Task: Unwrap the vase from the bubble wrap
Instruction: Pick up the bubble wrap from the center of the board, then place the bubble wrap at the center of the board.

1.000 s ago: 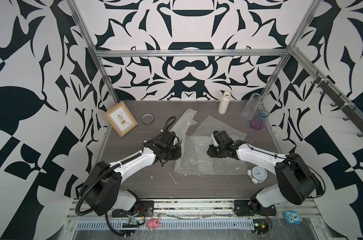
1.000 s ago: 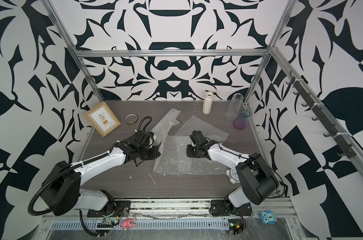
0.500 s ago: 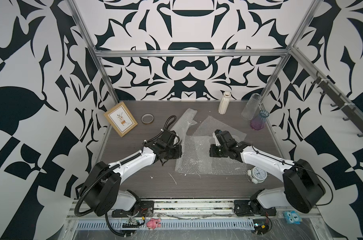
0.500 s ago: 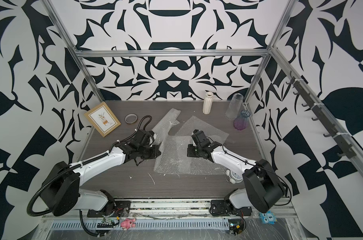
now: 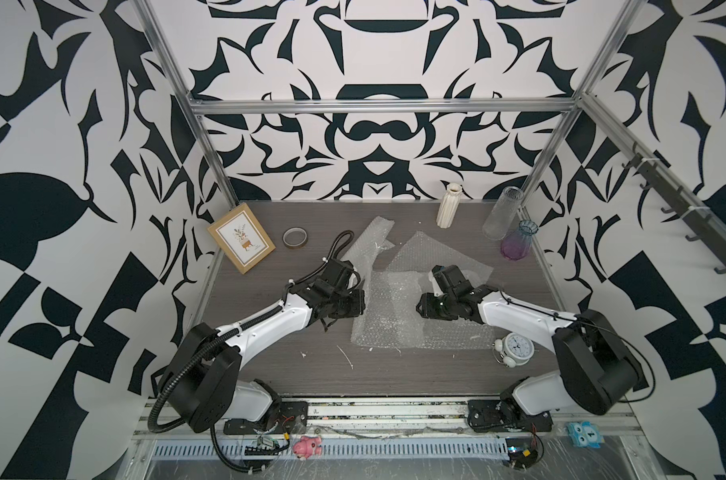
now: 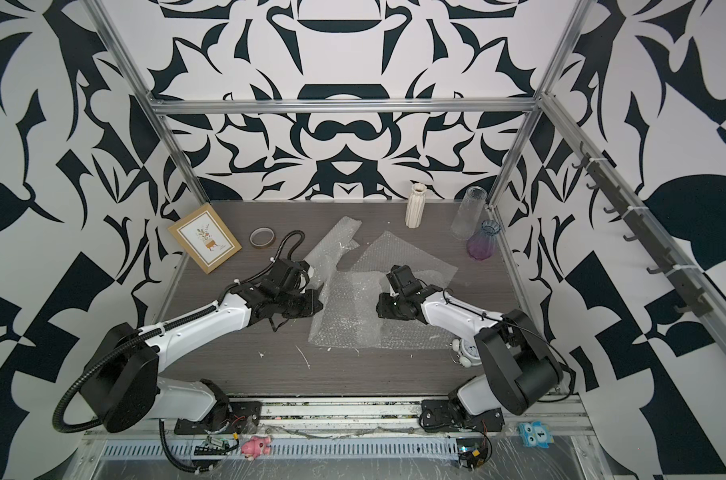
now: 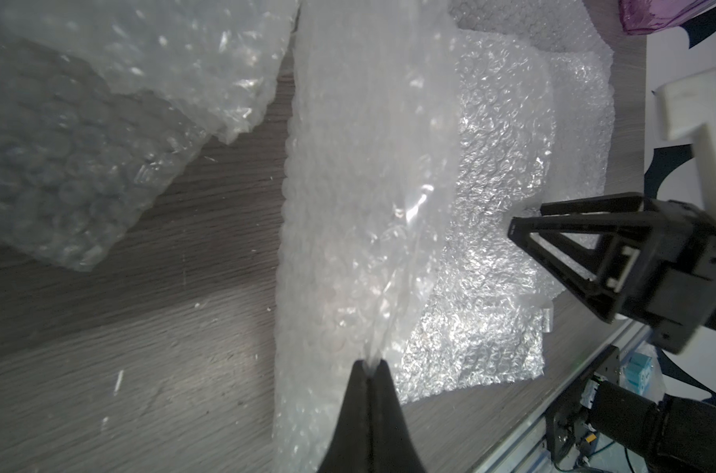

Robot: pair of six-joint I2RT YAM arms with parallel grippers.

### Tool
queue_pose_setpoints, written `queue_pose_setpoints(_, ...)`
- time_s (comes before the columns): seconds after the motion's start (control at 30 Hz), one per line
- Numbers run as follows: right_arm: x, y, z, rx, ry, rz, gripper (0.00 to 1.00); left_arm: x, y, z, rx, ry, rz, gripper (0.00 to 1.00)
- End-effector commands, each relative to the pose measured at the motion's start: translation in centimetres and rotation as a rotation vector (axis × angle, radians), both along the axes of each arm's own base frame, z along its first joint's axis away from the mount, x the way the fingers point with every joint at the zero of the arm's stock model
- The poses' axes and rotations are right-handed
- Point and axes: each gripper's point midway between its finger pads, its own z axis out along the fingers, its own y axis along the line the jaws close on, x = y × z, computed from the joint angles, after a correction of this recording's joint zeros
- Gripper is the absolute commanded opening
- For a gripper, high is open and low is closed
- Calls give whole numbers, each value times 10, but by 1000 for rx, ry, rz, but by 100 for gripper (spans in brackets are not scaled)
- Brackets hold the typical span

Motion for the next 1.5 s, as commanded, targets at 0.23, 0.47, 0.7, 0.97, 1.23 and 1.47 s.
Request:
queue_pose_setpoints(0.23, 17, 13, 49, 93, -133, 10, 0, 2, -5, 16, -8, -25, -13, 0)
queue_pose_setpoints(0.47, 11, -1, 86, 83, -210, -16, 0, -5, -6, 31, -6, -31, -24, 0)
queue_pose_setpoints(0.7, 9, -31, 100, 62, -228, -69, 0, -8, -15, 49, -34, -59, -43, 0)
queue_pose_setpoints(0.97, 9, -67, 104, 119, -211, -147, 0, -8, -28, 53, -40, -60, -69, 0)
queue_pose_setpoints(1.23, 9, -87, 78, 139, -138, -200, 0, -5, -41, 38, -26, -18, -97, 0)
queue_pose_setpoints(1.47, 8, -96, 51, 96, -74, -216, 0, -2, -50, 18, -9, 26, -113, 0)
